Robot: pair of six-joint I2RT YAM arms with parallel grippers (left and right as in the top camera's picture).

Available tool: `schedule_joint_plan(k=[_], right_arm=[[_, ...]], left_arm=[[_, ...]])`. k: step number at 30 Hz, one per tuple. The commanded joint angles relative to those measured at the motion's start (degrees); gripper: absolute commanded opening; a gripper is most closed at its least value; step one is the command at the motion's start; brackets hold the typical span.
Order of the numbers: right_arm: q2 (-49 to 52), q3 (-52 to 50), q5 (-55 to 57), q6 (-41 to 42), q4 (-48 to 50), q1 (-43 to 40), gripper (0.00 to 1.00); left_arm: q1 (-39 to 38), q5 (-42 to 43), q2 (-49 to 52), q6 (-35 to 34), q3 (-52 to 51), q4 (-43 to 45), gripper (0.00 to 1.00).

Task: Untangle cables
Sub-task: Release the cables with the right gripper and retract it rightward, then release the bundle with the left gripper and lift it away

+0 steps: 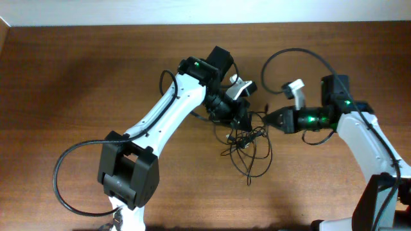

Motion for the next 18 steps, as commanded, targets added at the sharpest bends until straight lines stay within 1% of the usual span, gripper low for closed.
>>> schedule_joint_plan(k=[1, 3, 5, 8, 11, 12, 13, 14, 16, 18], right_arm=[[0.5, -0.2, 12.4, 10.3, 2.0, -5.9, 0.04], [0.5, -0.2, 12.4, 12.9, 3.7, -8.6, 0.04], [0.5, -0.2, 12.3, 14.3, 5.0, -10.8, 0.04], [0.5, -0.2, 12.4, 14.6, 4.3, -11.1, 0.05], [0.5, -0.2, 12.4, 14.5, 2.9, -11.1, 0.41], [0.5, -0.2, 12.4, 14.5, 2.7, -11.1, 0.47], [0.5, -0.2, 12.4, 14.5, 2.5, -11.1, 0.56], [0.5, -0.2, 12.4, 14.5, 2.3, -11.1, 0.59], [0.5, -0.2, 12.4, 14.5, 1.0, -11.1, 0.63], [0.5, -0.2, 12.4, 14.5, -0.1, -11.1, 0.64]], left_arm=[[0.2, -5.4, -1.1, 0.1, 1.0, -2.1, 0.0], [0.2, -8.4, -1.1, 0.1, 1.0, -3.1, 0.0], [0.2, -9.5, -1.1, 0.2, 1.0, -3.5, 0.0], [0.2, -9.6, -1.1, 1.0, 1.0, -3.5, 0.0], [0.2, -12.5, -1.1, 1.0, 1.0, -3.6, 0.0], [0.2, -14.2, -1.1, 1.0, 1.0, -3.7, 0.0], [0.2, -15.1, -1.1, 1.2, 1.0, -3.7, 0.0], [0.2, -15.1, -1.1, 1.6, 1.0, -3.7, 0.0], [0.2, -15.1, -1.1, 2.3, 1.0, -3.7, 0.0], [0.2, -15.1, -1.1, 3.5, 1.0, -3.6, 0.0]])
